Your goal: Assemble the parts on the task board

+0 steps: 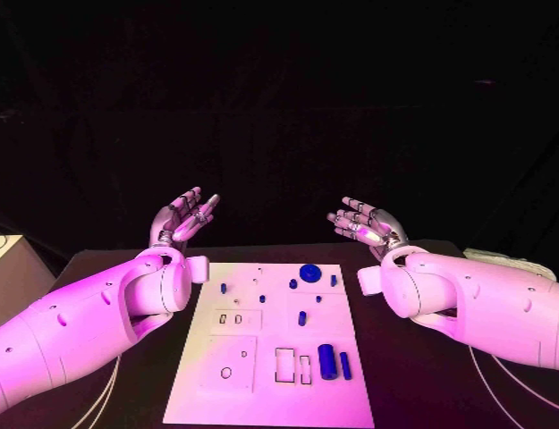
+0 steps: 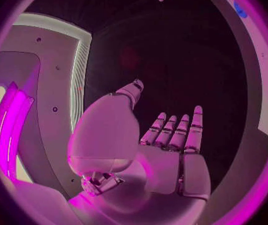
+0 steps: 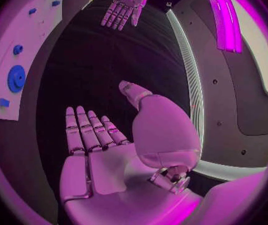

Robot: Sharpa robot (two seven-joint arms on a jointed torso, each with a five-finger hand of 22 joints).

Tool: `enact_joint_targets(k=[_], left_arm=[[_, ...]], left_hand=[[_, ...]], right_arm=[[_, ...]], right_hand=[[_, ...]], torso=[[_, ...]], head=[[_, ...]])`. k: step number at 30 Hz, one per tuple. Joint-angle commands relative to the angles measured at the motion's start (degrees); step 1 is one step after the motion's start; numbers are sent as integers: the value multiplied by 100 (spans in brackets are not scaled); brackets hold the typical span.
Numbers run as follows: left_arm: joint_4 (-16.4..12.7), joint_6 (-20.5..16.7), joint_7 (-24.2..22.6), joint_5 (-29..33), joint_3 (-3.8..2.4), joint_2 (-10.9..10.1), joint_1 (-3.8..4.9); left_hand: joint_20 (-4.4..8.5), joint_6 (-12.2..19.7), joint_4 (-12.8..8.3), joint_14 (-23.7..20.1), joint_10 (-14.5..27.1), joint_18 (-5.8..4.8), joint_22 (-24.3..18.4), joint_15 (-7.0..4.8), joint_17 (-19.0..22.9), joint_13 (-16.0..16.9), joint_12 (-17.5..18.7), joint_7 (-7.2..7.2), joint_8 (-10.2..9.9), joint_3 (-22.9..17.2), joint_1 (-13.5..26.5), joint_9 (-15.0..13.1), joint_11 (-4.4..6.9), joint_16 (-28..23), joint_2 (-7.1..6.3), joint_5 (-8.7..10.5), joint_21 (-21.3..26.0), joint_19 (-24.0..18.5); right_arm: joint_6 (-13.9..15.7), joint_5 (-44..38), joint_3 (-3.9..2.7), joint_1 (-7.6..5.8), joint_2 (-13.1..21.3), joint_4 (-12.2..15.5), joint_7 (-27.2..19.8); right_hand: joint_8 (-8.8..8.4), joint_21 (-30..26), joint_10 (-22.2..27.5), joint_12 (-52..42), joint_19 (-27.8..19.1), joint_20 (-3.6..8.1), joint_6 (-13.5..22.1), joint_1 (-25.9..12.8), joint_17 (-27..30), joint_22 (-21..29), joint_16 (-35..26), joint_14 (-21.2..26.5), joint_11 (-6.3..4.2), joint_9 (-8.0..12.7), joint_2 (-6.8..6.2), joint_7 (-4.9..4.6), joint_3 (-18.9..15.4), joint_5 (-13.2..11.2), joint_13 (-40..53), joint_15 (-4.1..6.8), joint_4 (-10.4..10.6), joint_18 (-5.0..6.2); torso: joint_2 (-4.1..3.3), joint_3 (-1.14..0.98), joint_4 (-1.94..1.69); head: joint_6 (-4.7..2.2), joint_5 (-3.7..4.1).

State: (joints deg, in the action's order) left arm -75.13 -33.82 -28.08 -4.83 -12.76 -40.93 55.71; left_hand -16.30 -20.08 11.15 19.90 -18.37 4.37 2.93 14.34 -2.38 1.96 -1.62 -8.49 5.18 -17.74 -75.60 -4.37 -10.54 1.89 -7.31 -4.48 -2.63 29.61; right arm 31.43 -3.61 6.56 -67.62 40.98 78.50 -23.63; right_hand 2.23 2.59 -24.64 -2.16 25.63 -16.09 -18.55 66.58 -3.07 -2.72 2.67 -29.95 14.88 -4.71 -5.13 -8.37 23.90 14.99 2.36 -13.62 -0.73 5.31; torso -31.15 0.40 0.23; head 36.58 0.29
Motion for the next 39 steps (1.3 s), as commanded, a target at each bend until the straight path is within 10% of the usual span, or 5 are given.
enact_joint_targets(k=[1,11,19,26,39], left_arm=[[45,552,7,-324,-28,30,-12],[-107,1030,55,-606,-23,-208,-20],[-583,1308,242,-636,-22,-516,-47],[-1176,1538,417,-640,-30,-856,-91],[-1718,1924,438,-750,-174,-1201,-102]], left_hand=[[-37,-100,44,78,-99,118,15,52,-10,14,-44,-486,40,-68,-291,-18,-33,32,-27,-46,-45,141],[-26,-708,125,1386,-1062,278,85,-119,-194,82,-145,-750,167,-93,-501,-102,-356,328,118,-26,-170,800],[56,-2544,-68,3391,-3391,626,213,-471,-569,198,-420,-671,639,-435,-527,-373,-164,957,154,-17,-661,2194],[239,-2899,-134,3864,-3965,624,253,-655,-847,205,-484,-562,738,-784,-414,-369,-12,1253,47,-9,-880,2616],[642,-3116,-299,4389,-4588,589,672,-978,-1955,233,-485,-422,817,-1213,-196,-374,202,2903,-157,11,-1743,3333]], right_arm=[[-1020,-445,63,-84,-55,-153,348],[-720,-3022,121,-195,4,-390,283],[-625,-4924,103,-220,42,-317,618],[-529,-6443,81,-233,47,-179,1100],[-1171,-8426,61,-302,-155,-175,2274]], right_hand=[[86,98,-476,-67,400,-51,-376,430,-65,-46,108,-549,22,-62,-18,-878,146,7,38,3,-141,172],[707,524,-2943,-267,2106,-17,-2903,947,-275,-164,487,-2446,-292,-488,-90,-656,482,-191,132,369,-509,514],[878,944,-3827,-175,2880,315,-3573,985,-404,-289,772,-3384,-547,-529,-217,-455,858,-270,124,697,-512,520],[997,1971,-4567,-186,3715,819,-4034,1147,-834,-853,1324,-4607,-860,-604,-187,-200,370,-279,147,1154,-586,509],[587,5053,-4363,-131,5257,1110,-4030,745,-4968,-3676,6205,-5634,-967,-672,-713,-106,764,-366,134,1384,-153,262]], torso=[[0,0,0],[-42,64,-31],[-162,83,-117],[-308,94,-182],[-533,174,-349]], head=[[0,0],[214,-3],[192,84],[228,142],[204,249]])
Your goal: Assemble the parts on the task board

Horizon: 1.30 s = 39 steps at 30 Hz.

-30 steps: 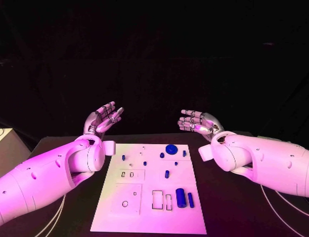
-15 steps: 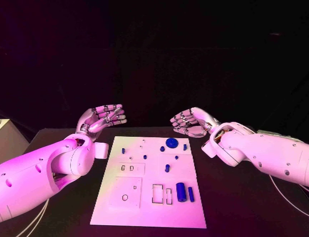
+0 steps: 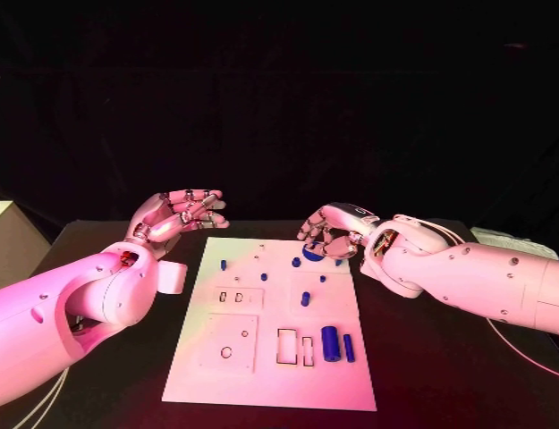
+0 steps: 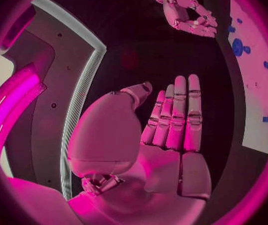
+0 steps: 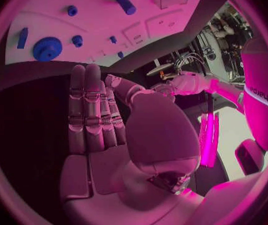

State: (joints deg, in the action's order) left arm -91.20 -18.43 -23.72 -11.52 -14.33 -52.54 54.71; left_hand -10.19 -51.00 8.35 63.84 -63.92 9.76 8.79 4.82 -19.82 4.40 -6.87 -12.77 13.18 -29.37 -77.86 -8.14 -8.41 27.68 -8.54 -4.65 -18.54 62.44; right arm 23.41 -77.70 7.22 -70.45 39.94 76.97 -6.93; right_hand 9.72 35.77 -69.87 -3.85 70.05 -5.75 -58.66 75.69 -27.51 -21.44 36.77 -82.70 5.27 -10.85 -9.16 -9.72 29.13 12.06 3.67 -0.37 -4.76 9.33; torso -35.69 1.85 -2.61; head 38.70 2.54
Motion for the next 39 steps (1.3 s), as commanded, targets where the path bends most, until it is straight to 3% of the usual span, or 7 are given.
enact_joint_targets(k=[1,6,11,15,30,39], left_arm=[[-134,406,-2,-80,-20,-52,-2],[-297,551,-17,-55,-37,-116,-5],[-408,642,-19,-45,-57,-156,-6],[-451,692,-15,-43,-71,-182,-6],[-540,747,7,-41,-131,-253,-6],[-530,741,23,-41,-137,-262,-6]], left_hand=[[44,-19,-41,-80,-32,41,149,-33,-348,-13,59,14,15,-70,47,5,-20,525,-33,29,-249,34],[97,-6,-104,-207,-38,39,437,-64,-841,-12,105,14,10,-115,109,9,0,1321,-44,31,-697,1],[108,-2,-126,-280,-39,38,556,-68,-966,-11,119,15,11,-143,122,9,1,1550,-39,31,-871,-58],[111,0,-143,-310,-37,38,597,-69,-996,-11,125,14,11,-163,110,9,1,1611,-30,30,-930,-86],[112,15,-153,-342,-19,37,656,-66,-1028,-15,141,6,4,-176,120,12,-7,1683,-27,33,-1014,-127],[109,27,-154,-356,-6,35,674,-61,-1034,-18,150,-3,-2,-177,128,14,-13,1701,-31,35,-1039,-147]], right_arm=[[-385,-1076,-5,-25,-67,-33,645],[-538,-1450,-6,-63,-207,-142,922],[-566,-1649,-7,-78,-344,-256,1108],[-622,-1702,-7,-81,-391,-310,1207],[-1061,-1909,-1,-66,-490,-492,1411],[-1199,-1979,2,-51,-520,-521,1449]], right_hand=[[-184,2037,238,39,921,66,12,-178,-2790,-2193,3038,-367,5,-64,-352,30,253,-87,1,47,275,-196],[-255,2770,430,31,1142,33,124,-198,-3354,-3131,3611,-338,23,-106,-476,45,231,-113,14,20,372,-323],[-285,3388,372,15,1348,39,178,-193,-3515,-3930,3821,-314,-4,-146,-509,80,203,-76,41,38,438,-437],[-298,3639,302,7,1442,55,207,-198,-3598,-4232,3915,-300,-25,-174,-544,96,211,-55,71,53,472,-477],[-276,3566,293,15,1416,64,180,-222,-3624,-4096,3971,-291,-32,-215,-550,106,205,-109,98,59,525,-447],[-257,3552,304,20,1407,64,150,-225,-3607,-4074,3970,-285,-30,-230,-547,108,203,-118,101,59,536,-441]], torso=[[-87,32,-74],[-135,71,-146],[-188,105,-205],[-223,120,-241],[-344,181,-347],[-401,195,-372]], head=[[-6,30],[12,84],[25,112],[37,147],[68,225],[44,247]])
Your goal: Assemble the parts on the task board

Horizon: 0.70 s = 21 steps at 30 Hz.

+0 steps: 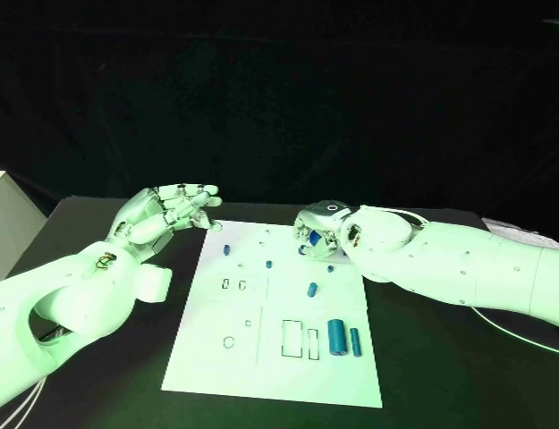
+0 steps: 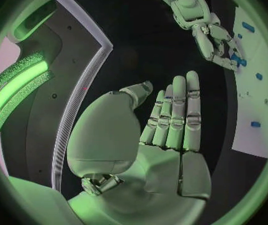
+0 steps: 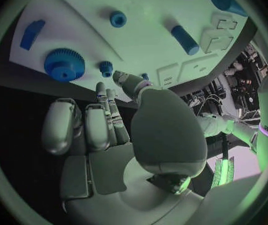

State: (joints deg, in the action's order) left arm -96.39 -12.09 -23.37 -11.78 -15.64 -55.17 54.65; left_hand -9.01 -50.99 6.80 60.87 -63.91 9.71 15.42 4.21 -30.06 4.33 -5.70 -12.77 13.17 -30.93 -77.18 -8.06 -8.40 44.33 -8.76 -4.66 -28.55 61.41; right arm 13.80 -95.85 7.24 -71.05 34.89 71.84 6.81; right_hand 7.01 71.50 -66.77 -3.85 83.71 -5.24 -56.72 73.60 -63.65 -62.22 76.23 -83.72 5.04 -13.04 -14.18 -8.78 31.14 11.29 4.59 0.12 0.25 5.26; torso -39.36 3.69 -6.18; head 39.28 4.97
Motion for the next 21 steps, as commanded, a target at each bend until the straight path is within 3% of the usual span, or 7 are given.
enact_joint_targets(k=[1,9,21], left_arm=[[-11,106,-10,-15,-7,0,1],[-24,107,4,-17,-14,-4,1],[-8,116,31,-18,-19,-19,1]], left_hand=[[-9,26,2,-60,-8,40,10,0,-10,-10,32,-3,-2,-21,60,6,-14,36,-10,36,-38,-44],[-11,35,2,-68,0,39,20,4,-13,-11,37,-9,-7,-22,64,8,-18,46,-10,36,-51,-56],[-13,44,3,-75,9,38,32,8,-16,-12,43,-17,-12,-23,70,11,-24,57,-11,36,-67,-70]], right_arm=[[-253,-169,0,11,-20,-14,80],[-336,-185,2,31,-53,-57,108],[-304,-280,2,44,-43,-53,180]], right_hand=[[17,-18,-5,20,42,12,-50,-17,15,1,21,-181,-6,-14,-44,13,1,-42,10,9,36,-35],[48,15,-56,3,44,14,-98,6,-13,-45,53,-183,-15,-43,-3,20,33,-41,29,13,54,-40],[115,45,-142,3,36,19,-197,64,-37,-88,95,-178,-22,-104,85,14,147,-20,59,19,73,-43]], torso=[[-49,13,-19],[-105,30,-50],[-181,30,-58]], head=[[-23,1],[-54,21],[-82,56]])
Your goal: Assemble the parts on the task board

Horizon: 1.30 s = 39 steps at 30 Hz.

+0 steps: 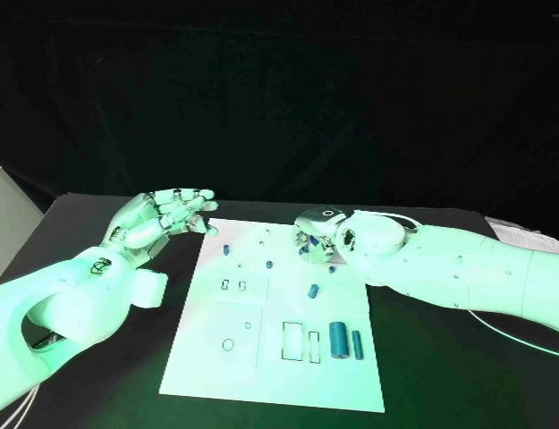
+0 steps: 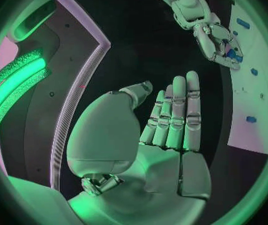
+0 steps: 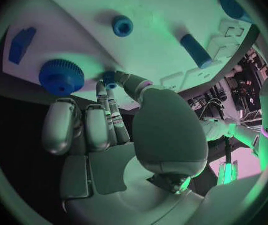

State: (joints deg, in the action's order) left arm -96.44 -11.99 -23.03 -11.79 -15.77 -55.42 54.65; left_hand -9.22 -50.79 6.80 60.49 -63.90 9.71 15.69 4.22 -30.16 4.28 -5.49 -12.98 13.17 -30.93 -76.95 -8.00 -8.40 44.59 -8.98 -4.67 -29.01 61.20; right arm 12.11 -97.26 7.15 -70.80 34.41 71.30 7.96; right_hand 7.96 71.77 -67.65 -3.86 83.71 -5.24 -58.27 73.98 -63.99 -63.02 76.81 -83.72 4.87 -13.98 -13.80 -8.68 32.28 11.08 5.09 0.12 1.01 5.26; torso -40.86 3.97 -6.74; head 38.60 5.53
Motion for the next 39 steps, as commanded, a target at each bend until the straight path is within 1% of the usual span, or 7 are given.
enact_joint_targets(k=[1,11,17,22,27,31,39], left_arm=[[0,106,-2,-17,-6,6,1],[29,118,24,-17,-6,13,0],[37,120,52,-20,-6,19,0],[47,131,75,-30,-6,20,-1],[54,137,94,-35,-6,17,-1],[57,145,105,-41,-6,15,-1],[50,159,123,-62,-6,14,-2]], left_hand=[[8,23,3,-37,9,38,5,7,-7,-8,22,4,-12,-23,47,5,-24,31,12,37,-22,-49],[7,31,5,-41,16,38,13,10,-9,-9,26,-1,-16,-24,51,7,-28,39,14,37,-33,-56],[6,34,4,-43,21,38,20,11,-11,-9,29,-3,-18,-30,49,8,-30,46,23,37,-43,-62],[5,37,4,-47,25,38,28,13,-13,-10,31,-5,-19,-37,47,8,-31,53,34,38,-55,-70],[5,37,4,-47,25,38,28,13,-13,-10,31,-5,-19,-37,47,8,-31,53,34,38,-55,-70],[4,42,-2,-52,31,38,35,13,-14,-10,34,-6,-22,-40,41,9,-32,58,34,39,-65,-76],[4,42,-2,-52,31,38,35,13,-14,-10,34,-6,-22,-40,41,9,-32,58,34,39,-65,-76]], right_arm=[[-131,-144,12,19,6,2,66],[3,-192,12,20,27,20,50],[373,-149,12,28,62,104,-55],[805,-124,10,44,98,218,97],[1192,-145,5,50,104,295,287],[1400,-167,-2,52,54,306,416],[1764,-342,-17,51,-202,137,688]], right_hand=[[27,12,-57,6,33,19,-51,31,-2,0,39,-177,-5,-15,50,3,43,1,11,19,-3,-42],[66,38,-113,5,26,21,-99,119,-7,-40,61,-170,-13,-61,98,3,166,-10,29,24,-43,-45],[324,181,-496,-81,48,82,-462,306,-68,-251,131,-178,-124,-269,370,93,424,-59,160,109,-160,-71],[451,230,-564,-41,49,116,-522,321,-148,-329,186,-189,-156,-422,500,130,526,45,218,137,-226,-83],[489,269,-593,-33,61,122,-523,327,-201,-388,217,-199,-163,-473,513,136,556,40,233,144,-264,-93],[506,283,-605,-29,65,125,-522,329,-225,-408,232,-204,-166,-497,510,137,568,36,240,146,-285,-96],[520,303,-610,-22,71,127,-519,327,-239,-438,242,-207,-166,-519,504,135,577,25,245,147,-302,-101]], torso=[[-35,4,-3],[-86,7,-17],[-107,11,-26],[-117,16,-34],[-130,26,-37],[-140,25,-38],[-163,29,-43]], head=[[-10,0],[-46,30],[-65,31],[-90,33],[-120,17],[-139,6],[-176,5]])
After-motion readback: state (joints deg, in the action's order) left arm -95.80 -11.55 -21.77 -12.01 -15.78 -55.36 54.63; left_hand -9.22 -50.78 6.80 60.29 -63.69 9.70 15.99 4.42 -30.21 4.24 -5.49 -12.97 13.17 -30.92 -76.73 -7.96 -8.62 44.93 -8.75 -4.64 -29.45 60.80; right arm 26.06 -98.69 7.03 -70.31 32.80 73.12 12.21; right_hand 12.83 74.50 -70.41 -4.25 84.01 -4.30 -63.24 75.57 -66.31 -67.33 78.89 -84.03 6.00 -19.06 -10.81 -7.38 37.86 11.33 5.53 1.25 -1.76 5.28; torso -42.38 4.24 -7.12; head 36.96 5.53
